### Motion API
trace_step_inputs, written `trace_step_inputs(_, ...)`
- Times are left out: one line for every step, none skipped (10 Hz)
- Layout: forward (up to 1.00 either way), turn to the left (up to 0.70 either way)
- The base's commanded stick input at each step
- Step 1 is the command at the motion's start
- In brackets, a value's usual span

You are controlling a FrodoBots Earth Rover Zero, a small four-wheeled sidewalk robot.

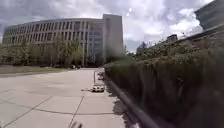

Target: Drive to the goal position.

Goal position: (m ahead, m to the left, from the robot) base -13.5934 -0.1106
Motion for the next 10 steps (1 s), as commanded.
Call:
trace_step_inputs(0.06, 0.0)
trace_step_inputs(0.05, 0.0)
trace_step_inputs(0.05, 0.0)
trace_step_inputs(0.06, 0.0)
trace_step_inputs(0.06, 0.0)
trace_step_inputs(0.06, 0.0)
trace_step_inputs(0.06, 0.0)
trace_step_inputs(0.06, 0.0)
trace_step_inputs(0.06, 0.0)
trace_step_inputs(0.05, 0.0)
